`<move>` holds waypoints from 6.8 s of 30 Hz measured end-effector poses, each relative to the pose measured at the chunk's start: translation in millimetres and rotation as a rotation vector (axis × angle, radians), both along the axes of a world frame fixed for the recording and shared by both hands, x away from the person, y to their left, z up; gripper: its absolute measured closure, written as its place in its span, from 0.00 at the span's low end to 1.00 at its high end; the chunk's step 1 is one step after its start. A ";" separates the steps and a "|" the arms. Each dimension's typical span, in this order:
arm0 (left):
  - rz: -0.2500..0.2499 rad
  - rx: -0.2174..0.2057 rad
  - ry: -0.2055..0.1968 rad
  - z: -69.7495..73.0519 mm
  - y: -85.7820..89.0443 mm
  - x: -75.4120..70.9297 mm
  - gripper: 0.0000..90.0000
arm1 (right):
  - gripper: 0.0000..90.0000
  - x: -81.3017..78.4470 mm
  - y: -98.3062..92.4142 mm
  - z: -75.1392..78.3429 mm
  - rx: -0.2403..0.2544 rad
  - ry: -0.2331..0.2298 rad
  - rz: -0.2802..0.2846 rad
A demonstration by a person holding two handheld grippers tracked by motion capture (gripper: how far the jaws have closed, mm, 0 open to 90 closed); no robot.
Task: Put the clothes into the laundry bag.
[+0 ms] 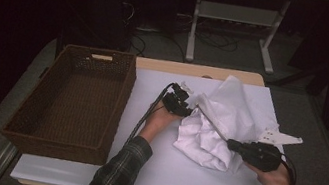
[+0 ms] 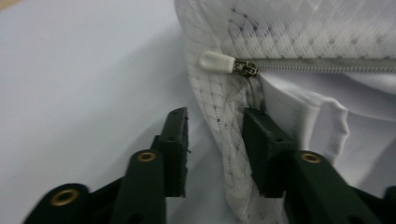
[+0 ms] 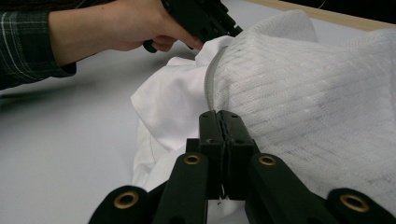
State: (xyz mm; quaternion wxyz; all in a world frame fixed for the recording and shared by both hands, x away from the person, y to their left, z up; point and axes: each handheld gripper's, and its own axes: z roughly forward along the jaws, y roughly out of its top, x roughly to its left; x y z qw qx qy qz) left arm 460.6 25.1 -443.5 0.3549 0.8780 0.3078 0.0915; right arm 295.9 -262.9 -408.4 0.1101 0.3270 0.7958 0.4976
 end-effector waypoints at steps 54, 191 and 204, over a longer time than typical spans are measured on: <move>-0.161 -0.083 0.067 35.0 59.6 -182.9 0.54 | 0.98 -3.6 -4.7 -0.9 -0.018 -0.004 -0.004; -0.055 0.040 0.052 11.5 52.3 -134.1 0.99 | 1.00 -4.9 23.3 8.6 -0.030 0.002 0.139; -0.072 -0.001 0.083 7.8 74.9 -176.5 0.99 | 0.98 -10.4 23.3 7.7 -0.019 0.004 0.142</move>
